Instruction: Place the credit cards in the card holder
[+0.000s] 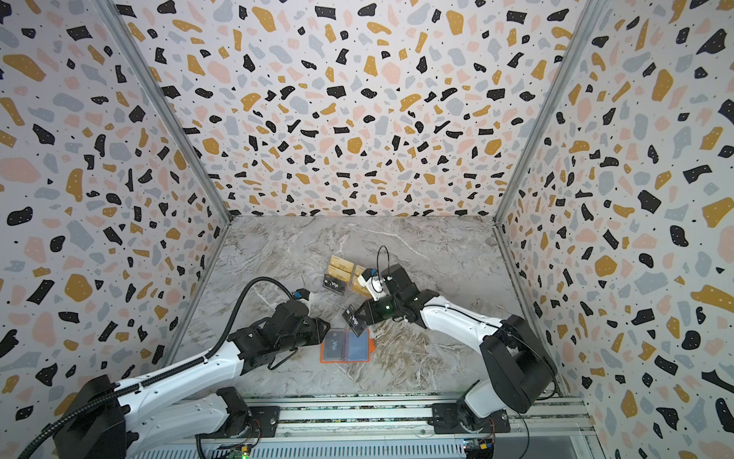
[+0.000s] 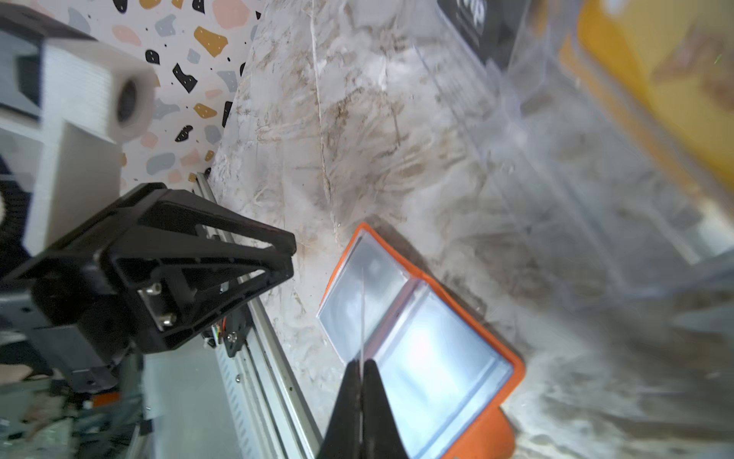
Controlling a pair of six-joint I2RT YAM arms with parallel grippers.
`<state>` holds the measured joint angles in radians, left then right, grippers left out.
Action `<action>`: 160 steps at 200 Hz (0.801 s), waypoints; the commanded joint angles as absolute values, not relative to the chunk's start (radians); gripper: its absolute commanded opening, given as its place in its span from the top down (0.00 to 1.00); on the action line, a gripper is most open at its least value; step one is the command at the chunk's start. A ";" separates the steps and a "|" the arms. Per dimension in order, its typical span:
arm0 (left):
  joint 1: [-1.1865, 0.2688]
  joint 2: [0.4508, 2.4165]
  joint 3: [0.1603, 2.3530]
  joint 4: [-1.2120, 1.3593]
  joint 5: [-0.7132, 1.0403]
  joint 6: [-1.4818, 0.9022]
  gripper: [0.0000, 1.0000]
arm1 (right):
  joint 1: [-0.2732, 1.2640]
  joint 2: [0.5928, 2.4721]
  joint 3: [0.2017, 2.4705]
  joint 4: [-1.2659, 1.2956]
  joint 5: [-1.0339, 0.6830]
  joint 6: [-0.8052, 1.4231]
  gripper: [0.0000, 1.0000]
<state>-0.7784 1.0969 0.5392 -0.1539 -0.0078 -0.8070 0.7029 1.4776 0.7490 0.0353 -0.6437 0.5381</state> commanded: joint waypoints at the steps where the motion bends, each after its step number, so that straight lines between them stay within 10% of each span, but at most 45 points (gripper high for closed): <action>1: -0.786 1.139 0.542 -0.110 0.016 -0.786 0.78 | 0.736 1.445 0.679 0.285 -0.718 0.727 1.00; 160: -0.824 1.297 0.511 -0.089 0.032 -0.776 0.95 | 0.732 1.513 0.491 0.505 -0.646 0.933 1.00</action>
<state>-0.8204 1.3037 0.5365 -0.0742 0.0395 -0.7864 0.7349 1.5070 0.4980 0.4835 -0.6662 0.9226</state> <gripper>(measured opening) 0.057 0.048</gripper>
